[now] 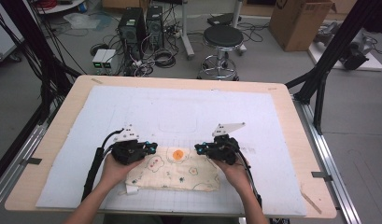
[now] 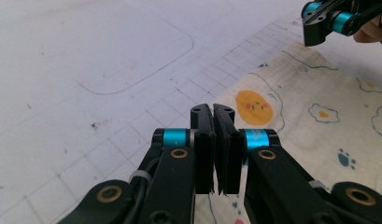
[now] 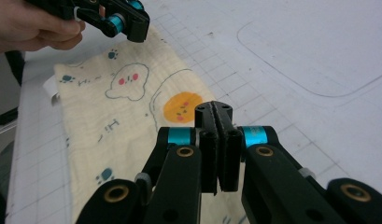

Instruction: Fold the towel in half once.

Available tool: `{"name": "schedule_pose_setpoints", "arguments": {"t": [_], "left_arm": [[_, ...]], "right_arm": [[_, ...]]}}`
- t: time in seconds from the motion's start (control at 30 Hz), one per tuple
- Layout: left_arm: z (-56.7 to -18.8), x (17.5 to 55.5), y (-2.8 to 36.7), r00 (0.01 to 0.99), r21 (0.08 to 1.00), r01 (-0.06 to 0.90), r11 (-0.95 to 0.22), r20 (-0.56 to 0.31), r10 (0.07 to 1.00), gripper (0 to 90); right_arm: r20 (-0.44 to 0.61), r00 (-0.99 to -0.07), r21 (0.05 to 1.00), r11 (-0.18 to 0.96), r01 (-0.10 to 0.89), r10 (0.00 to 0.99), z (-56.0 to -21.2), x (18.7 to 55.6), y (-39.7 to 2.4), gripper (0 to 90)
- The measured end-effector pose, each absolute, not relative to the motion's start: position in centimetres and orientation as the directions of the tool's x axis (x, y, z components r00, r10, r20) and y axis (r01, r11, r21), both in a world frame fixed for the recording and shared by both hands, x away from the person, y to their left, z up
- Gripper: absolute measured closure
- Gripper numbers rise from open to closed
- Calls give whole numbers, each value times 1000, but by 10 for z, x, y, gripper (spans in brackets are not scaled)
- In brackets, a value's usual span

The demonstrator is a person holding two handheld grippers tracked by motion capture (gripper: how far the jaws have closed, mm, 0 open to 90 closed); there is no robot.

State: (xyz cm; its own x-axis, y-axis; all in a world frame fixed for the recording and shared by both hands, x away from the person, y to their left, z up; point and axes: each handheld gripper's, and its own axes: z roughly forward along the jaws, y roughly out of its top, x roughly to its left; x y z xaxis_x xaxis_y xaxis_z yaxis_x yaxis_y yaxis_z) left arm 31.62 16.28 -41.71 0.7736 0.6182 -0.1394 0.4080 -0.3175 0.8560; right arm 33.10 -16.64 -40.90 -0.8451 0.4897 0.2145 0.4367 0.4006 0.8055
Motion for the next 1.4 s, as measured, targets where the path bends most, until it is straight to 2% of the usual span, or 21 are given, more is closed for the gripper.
{"name": "schedule_pose_setpoints", "arguments": {"t": [0.3, 0.6, 0.83, 1.4], "left_arm": [[-429, 328, 155, 763, 823, 435, -365, -122, 635, 866], [-442, 338, 159, 739, 768, 477, -426, -88, 668, 866], [-440, 336, 165, 740, 759, 469, -451, -58, 670, 863], [-444, 327, 198, 702, 779, 488, -393, -82, 708, 850]], "right_arm": [[207, -846, 770, 452, 451, 491, -426, 347, -142, 895], [199, -831, 701, 517, 491, 520, -441, 355, -138, 895], [204, -821, 693, 514, 506, 534, -440, 354, -147, 894], [212, -779, 692, 472, 546, 590, -440, 341, -194, 889]]}}
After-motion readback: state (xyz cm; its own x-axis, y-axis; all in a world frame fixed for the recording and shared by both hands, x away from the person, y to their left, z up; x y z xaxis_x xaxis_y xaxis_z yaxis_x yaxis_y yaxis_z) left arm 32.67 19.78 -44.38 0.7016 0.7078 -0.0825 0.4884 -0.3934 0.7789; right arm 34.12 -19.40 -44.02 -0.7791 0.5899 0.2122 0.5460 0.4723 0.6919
